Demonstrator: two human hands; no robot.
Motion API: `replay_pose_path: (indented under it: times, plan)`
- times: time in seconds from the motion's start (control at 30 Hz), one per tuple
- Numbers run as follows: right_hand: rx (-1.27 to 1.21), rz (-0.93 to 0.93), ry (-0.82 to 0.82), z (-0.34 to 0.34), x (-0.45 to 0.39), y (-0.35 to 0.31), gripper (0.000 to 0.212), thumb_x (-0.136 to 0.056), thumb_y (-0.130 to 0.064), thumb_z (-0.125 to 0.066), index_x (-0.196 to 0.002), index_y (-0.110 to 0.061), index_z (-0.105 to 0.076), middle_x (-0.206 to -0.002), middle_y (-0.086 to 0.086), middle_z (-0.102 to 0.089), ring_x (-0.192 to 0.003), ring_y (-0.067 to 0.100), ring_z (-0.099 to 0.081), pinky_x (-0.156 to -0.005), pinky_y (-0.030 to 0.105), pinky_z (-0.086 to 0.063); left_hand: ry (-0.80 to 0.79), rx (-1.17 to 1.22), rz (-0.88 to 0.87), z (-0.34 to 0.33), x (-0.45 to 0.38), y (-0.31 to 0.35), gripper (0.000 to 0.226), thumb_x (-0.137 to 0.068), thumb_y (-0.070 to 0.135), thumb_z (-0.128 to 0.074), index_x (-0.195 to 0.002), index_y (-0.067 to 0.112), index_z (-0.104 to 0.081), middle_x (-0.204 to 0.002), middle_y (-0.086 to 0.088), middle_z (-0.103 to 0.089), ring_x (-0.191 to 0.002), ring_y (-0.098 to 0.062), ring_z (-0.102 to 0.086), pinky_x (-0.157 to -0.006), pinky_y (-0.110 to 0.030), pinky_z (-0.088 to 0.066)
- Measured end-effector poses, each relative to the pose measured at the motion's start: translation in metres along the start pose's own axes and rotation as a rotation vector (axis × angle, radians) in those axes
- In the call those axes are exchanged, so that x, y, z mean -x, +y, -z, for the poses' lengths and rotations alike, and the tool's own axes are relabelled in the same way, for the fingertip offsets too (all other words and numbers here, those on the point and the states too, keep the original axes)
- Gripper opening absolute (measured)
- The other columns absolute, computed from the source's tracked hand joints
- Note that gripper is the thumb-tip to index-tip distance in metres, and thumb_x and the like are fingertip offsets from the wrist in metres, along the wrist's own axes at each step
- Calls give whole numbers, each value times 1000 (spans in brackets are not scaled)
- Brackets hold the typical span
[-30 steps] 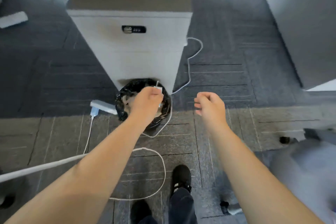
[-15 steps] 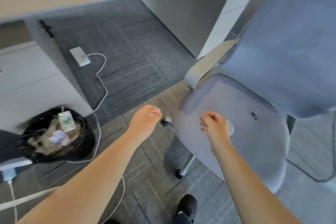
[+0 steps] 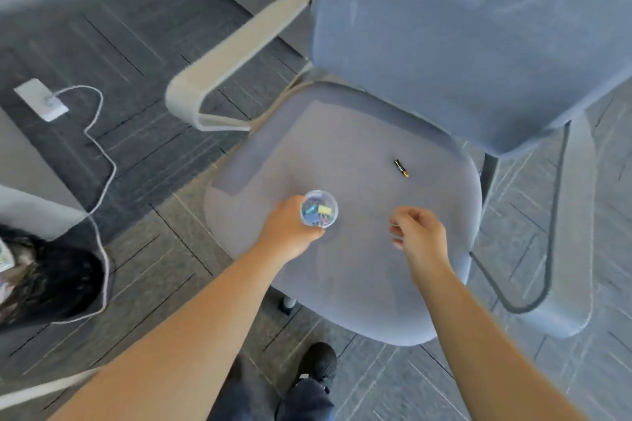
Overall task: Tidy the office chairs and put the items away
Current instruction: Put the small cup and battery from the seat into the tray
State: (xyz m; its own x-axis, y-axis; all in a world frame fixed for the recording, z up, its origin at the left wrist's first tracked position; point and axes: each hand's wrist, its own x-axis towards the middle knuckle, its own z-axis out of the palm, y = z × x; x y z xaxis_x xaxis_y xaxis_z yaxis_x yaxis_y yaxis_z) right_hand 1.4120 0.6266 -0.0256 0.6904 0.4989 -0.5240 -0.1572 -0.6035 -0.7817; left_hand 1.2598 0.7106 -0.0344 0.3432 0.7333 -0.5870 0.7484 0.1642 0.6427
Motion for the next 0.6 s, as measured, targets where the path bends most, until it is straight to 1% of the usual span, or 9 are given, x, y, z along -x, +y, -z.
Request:
replay_pose_path:
  times: [0.07, 0.1, 0.13, 0.23, 0.3, 0.37, 0.43, 0.53, 0.6]
  plan:
    - [-3, -35, -8, 3, -15, 14, 20, -86, -8, -50, -69, -20, -52, -66, -1, -51, -60, 12, -48, -63, 29, -40, 11, -53, -22, -20, -19, -4, 63, -73, 17, -69, -130, 20, -43, -133, -10, -48, -123, -28, -45, -94, -31, -41]
    - [-8, -55, -13, 3, -22, 20, 16, -86, -8, -49, -73, -18, -53, -66, -2, -51, -61, 13, -48, -63, 29, -40, 10, -73, -20, -28, -27, -7, 69, -71, 17, -70, -132, 23, -40, -135, -10, -44, -124, -29, -42, -96, -33, -42]
    - [-16, -73, -16, 2, -27, 26, 13, -86, -8, -49, -77, -16, -54, -66, -2, -50, -62, 13, -47, -63, 29, -40, 5, -111, -14, -36, -35, -10, 74, -71, 17, -69, -135, 25, -34, -140, -11, -37, -127, -31, -37, -99, -36, -40]
    - [-29, -108, -13, 0, -40, 37, 14, -85, -7, -48, -76, -15, -54, -64, -1, -49, -66, 17, -46, -63, 29, -40, -19, -296, 2, -48, -53, -14, 86, -75, 18, -69, -143, 27, -16, -152, -11, -12, -136, -34, -20, -104, -39, -33]
    - [-48, -138, -11, -2, -48, 41, 13, -86, -8, -48, -77, -16, -54, -66, -2, -49, -69, 17, -47, -67, 30, -41, -30, -393, -11, -51, -63, -13, 91, -76, 21, -69, -144, 27, -9, -153, -11, -7, -137, -34, -17, -105, -42, -32]
    - [-65, -170, -5, -6, -57, 42, 16, -86, -10, -48, -74, -20, -53, -70, -2, -50, -71, 17, -48, -67, 29, -41, -61, -461, -17, -50, -73, -14, 93, -76, 23, -69, -145, 27, -7, -152, -11, -11, -137, -33, -19, -105, -42, -33]
    - [-68, -184, -4, -12, -68, 38, 11, -85, -11, -49, -78, -19, -53, -72, -2, -50, -70, 16, -48, -63, 26, -41, -92, -479, -30, -47, -84, -14, 90, -75, 23, -70, -144, 25, -11, -147, -10, -21, -133, -31, -26, -101, -41, -37]
    - [-63, -185, 18, -19, -86, 28, 6, -86, -12, -49, -89, -15, -53, -75, -2, -51, -65, 11, -48, -58, 22, -39, -99, -395, -53, -39, -101, -9, 84, -72, 21, -69, -140, 23, -20, -142, -6, -30, -130, -25, -31, -95, -35, -38]
    - [-19, -164, 62, -20, -100, 22, 13, -87, -14, -49, -98, -13, -55, -87, -1, -54, -70, 14, -50, -57, 22, -38, -80, -296, -79, -32, -114, 2, 82, -72, 22, -70, -139, 22, -24, -142, -3, -33, -130, -22, -34, -90, -28, -35]
